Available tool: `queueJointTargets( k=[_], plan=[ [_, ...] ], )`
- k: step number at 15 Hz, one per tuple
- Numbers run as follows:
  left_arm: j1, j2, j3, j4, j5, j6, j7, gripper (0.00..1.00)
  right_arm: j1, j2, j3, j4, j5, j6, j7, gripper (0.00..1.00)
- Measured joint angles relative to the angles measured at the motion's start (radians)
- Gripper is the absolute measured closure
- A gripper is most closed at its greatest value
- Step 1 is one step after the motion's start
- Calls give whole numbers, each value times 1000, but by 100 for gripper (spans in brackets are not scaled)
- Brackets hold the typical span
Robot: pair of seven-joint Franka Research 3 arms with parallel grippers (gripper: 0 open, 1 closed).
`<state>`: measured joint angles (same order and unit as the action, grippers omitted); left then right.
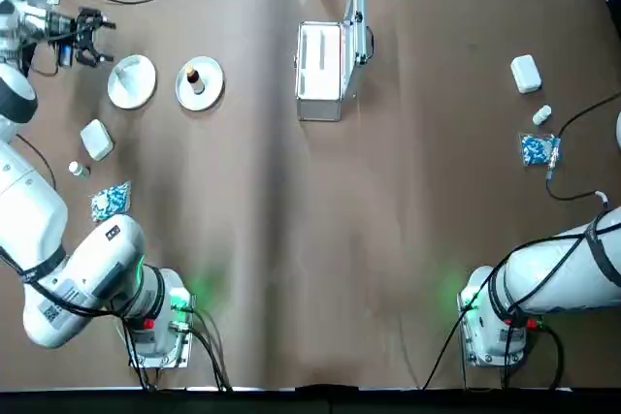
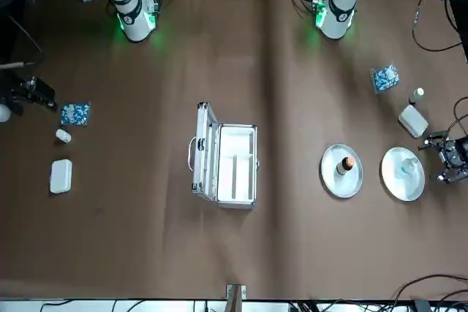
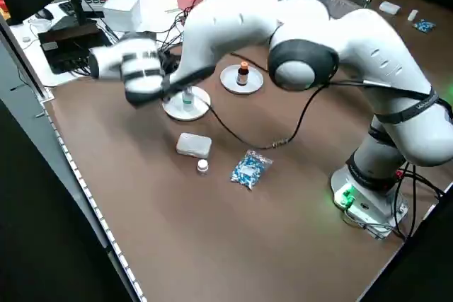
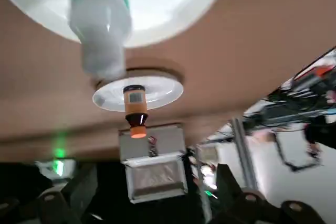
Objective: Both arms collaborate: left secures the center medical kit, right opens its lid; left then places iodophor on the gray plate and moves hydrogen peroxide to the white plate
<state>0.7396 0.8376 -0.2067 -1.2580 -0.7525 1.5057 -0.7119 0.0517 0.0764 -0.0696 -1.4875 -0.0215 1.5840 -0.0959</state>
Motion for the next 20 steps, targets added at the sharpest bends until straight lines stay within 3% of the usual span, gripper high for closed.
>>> queueJointTargets(
  k=[5, 10, 12, 20],
  plan=[
    [-211, -136, 4, 1, 200, 16, -11, 0, -1, 0, 0, 0, 0, 2, 0, 1],
    [-441, -196, 8, 1, 369, 39, -16, 0, -1, 0, 0, 1, 0, 7, 0, 1],
    [-563, -226, 10, 0, 489, 46, -18, 0, -1, 0, 0, 2, 0, 8, 0, 1],
    [-725, -285, 7, 1, 689, 48, -17, 0, -9, 0, -4, 3, 27, 8, 0, 1]
  ],
)
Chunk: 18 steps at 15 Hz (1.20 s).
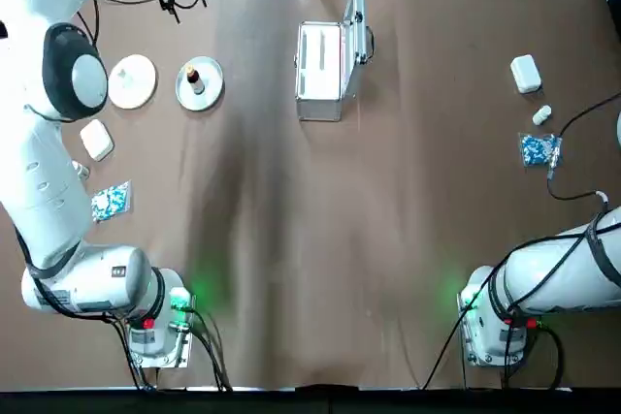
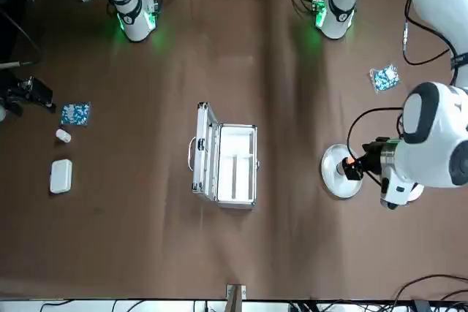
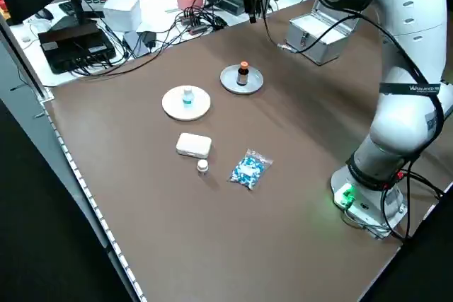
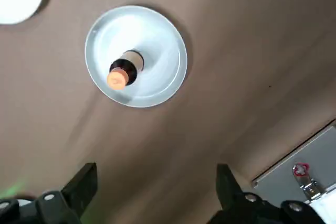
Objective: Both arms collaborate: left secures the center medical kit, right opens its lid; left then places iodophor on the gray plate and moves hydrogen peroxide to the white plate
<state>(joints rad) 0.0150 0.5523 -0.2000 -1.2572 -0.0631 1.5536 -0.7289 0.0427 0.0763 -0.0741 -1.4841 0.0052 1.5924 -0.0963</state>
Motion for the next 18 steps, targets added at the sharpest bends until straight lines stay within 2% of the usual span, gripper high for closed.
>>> queueJointTargets(
  k=[7, 14, 18],
  plan=[
    [-26, -90, -8, -3, 79, 33, 45, 0, 0, 0, 0, 0, 1, -1, 0, 1],
    [-20, -149, -6, -4, 95, 51, 244, 0, 0, 0, 0, 0, 2, -2, 0, 1],
    [-18, -180, -7, -5, 145, 51, 297, 0, 0, 0, 0, 0, 3, -3, 0, 1]
  ],
)
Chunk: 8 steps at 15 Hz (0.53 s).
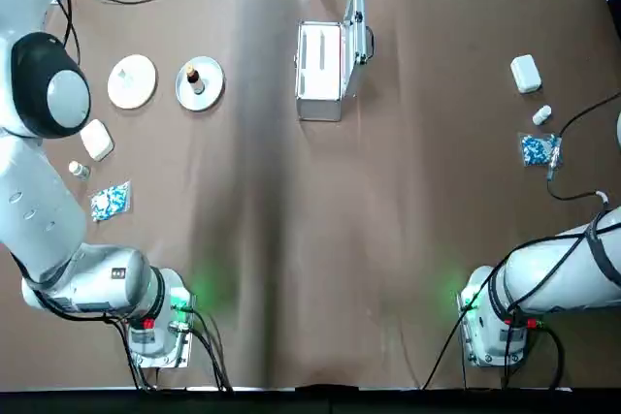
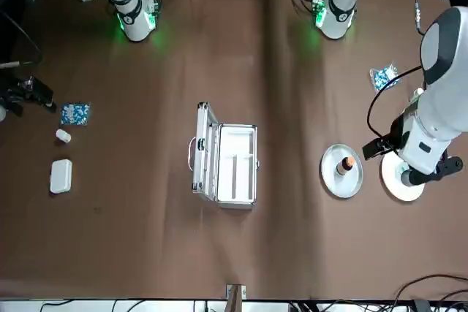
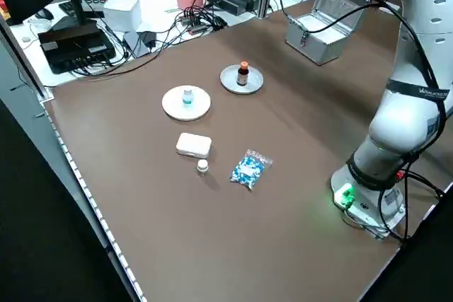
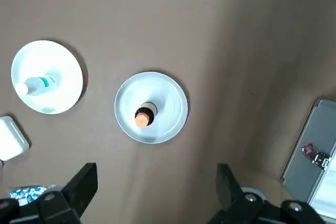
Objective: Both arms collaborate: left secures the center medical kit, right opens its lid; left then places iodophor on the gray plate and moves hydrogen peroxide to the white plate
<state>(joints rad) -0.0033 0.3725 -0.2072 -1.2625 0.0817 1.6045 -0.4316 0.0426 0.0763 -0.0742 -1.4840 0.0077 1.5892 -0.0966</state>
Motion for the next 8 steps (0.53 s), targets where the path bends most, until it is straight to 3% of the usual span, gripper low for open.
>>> queueJointTargets(
  k=[8],
  plan=[
    [13, -87, -8, -4, 4, -9, 115, 0, 0, 0, 0, 0, 1, -2, -1, 1]
  ],
)
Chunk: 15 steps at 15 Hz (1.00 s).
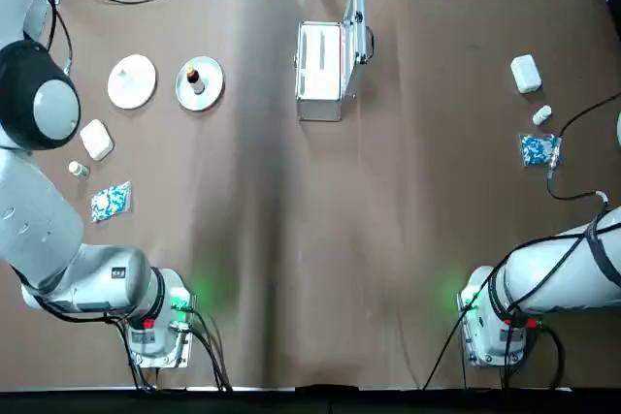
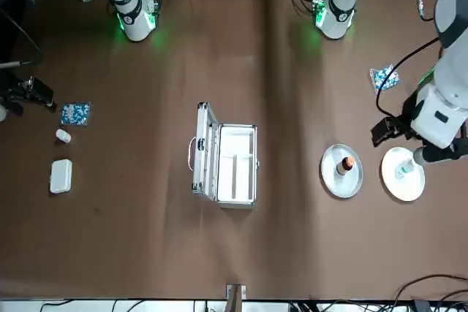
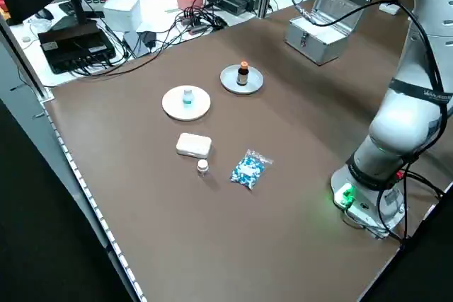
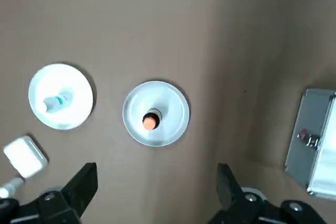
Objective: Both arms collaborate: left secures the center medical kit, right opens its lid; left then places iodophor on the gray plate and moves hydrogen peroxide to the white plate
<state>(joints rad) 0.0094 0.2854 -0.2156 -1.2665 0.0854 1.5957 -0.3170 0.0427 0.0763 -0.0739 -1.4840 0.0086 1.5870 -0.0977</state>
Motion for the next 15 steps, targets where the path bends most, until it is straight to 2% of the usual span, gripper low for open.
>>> queueJointTargets(
  k=[2, 6, 10, 15],
  plan=[
    [11, -9, 0, 0, 0, 0, 45, 0, 0, 0, 0, 0, 0, 0, 0, 1],
    [12, -21, -1, -1, 0, -76, 52, 0, 0, 0, 0, 0, 0, -1, 0, 1],
    [12, -22, -1, -1, 0, -87, 59, 0, 0, 0, -1, 0, 0, -2, 0, 1],
    [39, -62, -2, -26, -66, -94, 74, 0, 0, 0, -1, 0, 0, -3, 0, 1]
  ],
)
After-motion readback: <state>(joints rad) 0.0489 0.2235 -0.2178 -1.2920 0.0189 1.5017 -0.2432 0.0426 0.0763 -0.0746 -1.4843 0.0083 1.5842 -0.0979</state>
